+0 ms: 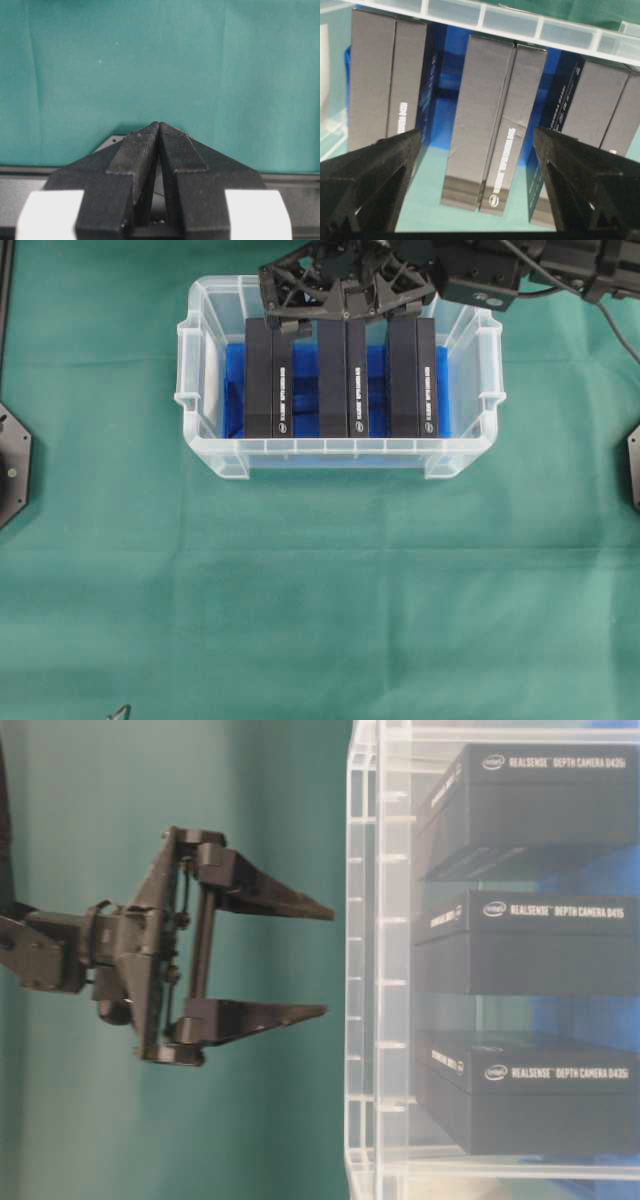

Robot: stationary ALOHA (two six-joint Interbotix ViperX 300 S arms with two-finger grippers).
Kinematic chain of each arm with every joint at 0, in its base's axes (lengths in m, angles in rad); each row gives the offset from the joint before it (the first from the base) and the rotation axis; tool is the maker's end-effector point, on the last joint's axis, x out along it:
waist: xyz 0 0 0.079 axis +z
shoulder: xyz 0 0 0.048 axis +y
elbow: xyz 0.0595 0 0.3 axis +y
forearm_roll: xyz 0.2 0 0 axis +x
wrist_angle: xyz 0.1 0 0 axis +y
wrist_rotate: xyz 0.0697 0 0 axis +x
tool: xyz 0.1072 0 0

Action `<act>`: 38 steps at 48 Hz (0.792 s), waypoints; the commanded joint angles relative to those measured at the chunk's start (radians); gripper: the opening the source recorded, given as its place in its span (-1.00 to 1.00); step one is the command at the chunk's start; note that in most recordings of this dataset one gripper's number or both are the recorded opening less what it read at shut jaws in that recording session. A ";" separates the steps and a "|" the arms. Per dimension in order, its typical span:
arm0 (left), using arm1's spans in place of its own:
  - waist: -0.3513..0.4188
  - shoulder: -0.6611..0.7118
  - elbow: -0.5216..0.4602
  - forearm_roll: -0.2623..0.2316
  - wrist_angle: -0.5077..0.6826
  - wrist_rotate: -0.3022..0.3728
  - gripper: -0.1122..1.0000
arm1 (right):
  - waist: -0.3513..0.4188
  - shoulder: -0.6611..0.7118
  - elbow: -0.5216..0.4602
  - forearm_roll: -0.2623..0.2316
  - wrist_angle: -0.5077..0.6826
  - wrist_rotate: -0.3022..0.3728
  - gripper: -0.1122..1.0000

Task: Take the box out of the case with the right arm.
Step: 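Move the open right gripper over the middle black box in the bin, then lower the right gripper around the middle box and close on it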

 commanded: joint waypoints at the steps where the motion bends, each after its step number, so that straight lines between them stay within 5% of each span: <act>1: -0.002 0.003 -0.023 0.003 -0.003 0.000 -0.80 | 0.003 -0.017 0.011 0.006 -0.018 0.000 0.82; 38: -0.002 0.000 -0.023 0.003 -0.003 0.000 -0.80 | 0.012 0.028 0.209 0.077 -0.236 0.008 0.82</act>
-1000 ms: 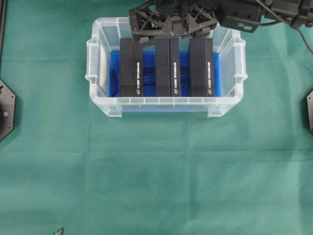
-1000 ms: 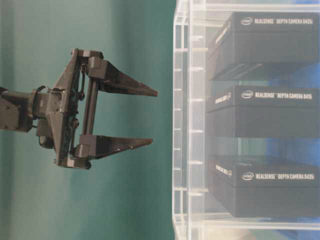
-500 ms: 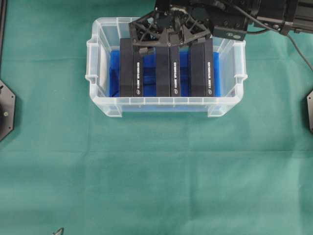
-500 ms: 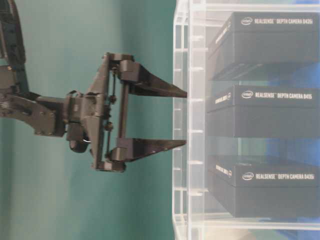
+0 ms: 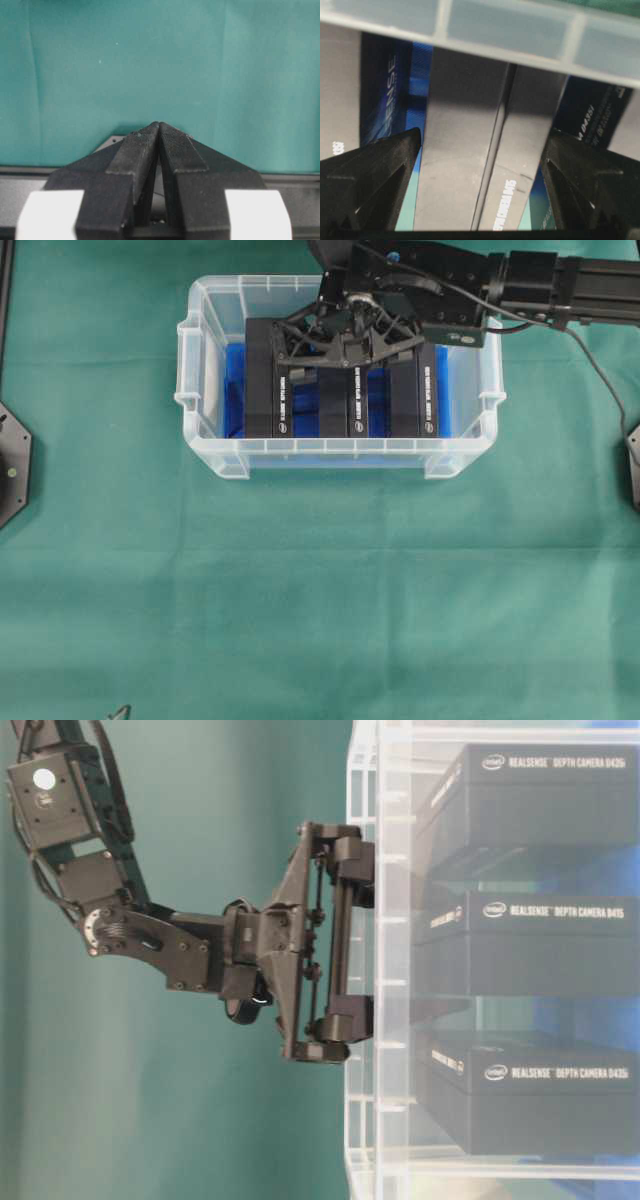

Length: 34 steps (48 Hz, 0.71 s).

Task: Take the box out of the case with the right arm.
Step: 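Lower the right gripper around the middle box and close on it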

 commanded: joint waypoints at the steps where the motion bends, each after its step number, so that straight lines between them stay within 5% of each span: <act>1: -0.002 0.002 -0.023 0.003 -0.003 0.000 -0.80 | 0.009 -0.018 -0.011 0.005 -0.006 0.002 0.82; 34: -0.002 0.002 -0.023 0.003 -0.003 0.000 -0.80 | 0.043 -0.017 -0.009 0.035 -0.003 0.055 0.81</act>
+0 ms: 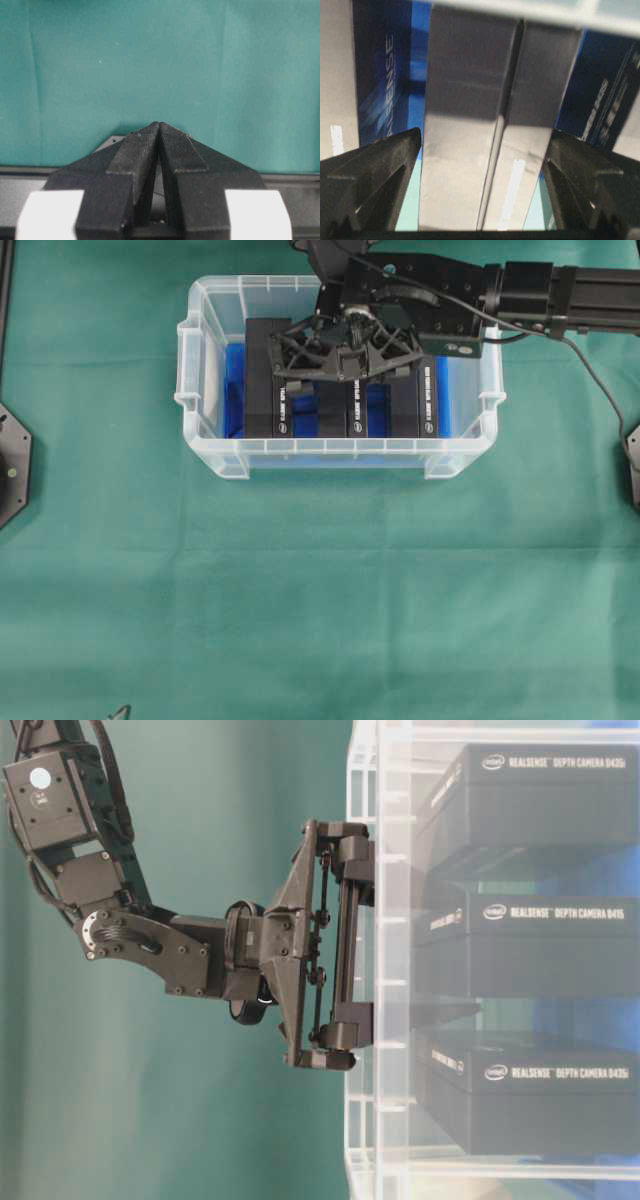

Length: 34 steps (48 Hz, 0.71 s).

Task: Take the box out of the case with the right arm.
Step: 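Lower the right gripper around the middle box and close on it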

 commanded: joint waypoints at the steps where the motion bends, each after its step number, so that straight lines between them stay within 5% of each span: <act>1: -0.002 0.003 -0.023 0.003 -0.002 0.000 -0.80 | 0.017 -0.017 -0.011 0.000 -0.003 0.003 0.81; 9: -0.002 0.003 -0.021 0.002 -0.002 0.000 -0.80 | 0.017 -0.018 -0.012 -0.017 0.000 0.009 0.77; 15: -0.002 0.003 -0.023 0.002 -0.002 0.000 -0.80 | 0.017 -0.018 -0.012 -0.026 0.012 0.037 0.39; 34: -0.002 0.003 -0.023 0.003 -0.002 0.000 -0.80 | 0.025 -0.028 -0.029 -0.040 0.028 0.044 0.39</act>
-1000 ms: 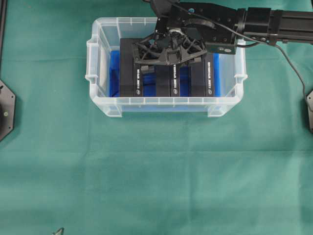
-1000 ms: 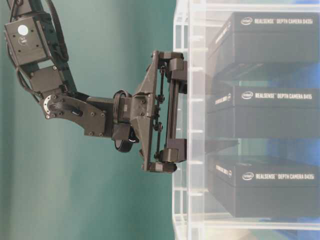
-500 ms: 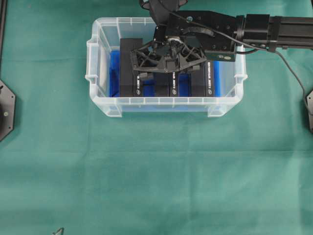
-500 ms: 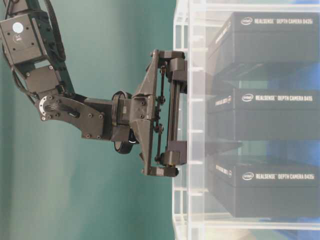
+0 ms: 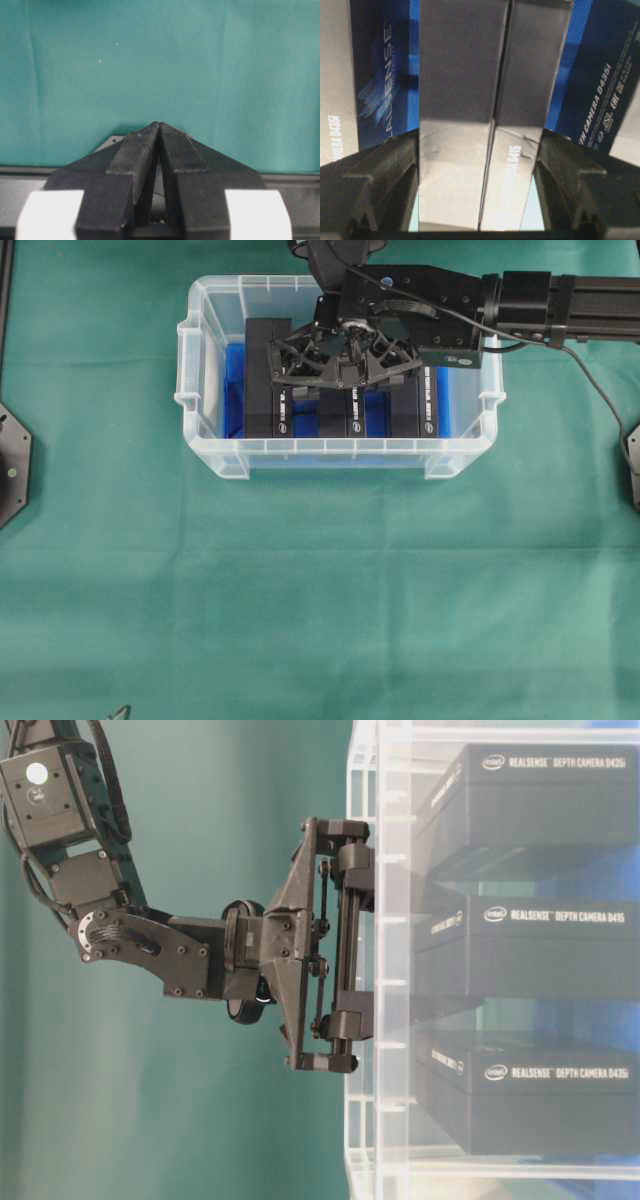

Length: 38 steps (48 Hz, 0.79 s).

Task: Take the box out of the case with the right arm.
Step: 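Lower the right gripper around the middle box and close on it, then lift the middle black box straight up out of the bin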

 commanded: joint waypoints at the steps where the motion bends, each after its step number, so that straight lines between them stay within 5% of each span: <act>1: -0.002 0.003 -0.023 0.005 -0.003 0.000 -0.80 | 0.009 -0.032 -0.034 -0.003 0.018 0.002 0.39; 14: -0.002 0.003 -0.023 0.005 -0.003 0.000 -0.80 | 0.009 -0.080 -0.155 -0.017 0.198 0.002 0.39; 38: -0.002 0.002 -0.025 0.003 -0.003 0.000 -0.80 | 0.020 -0.106 -0.543 -0.152 0.581 -0.008 0.39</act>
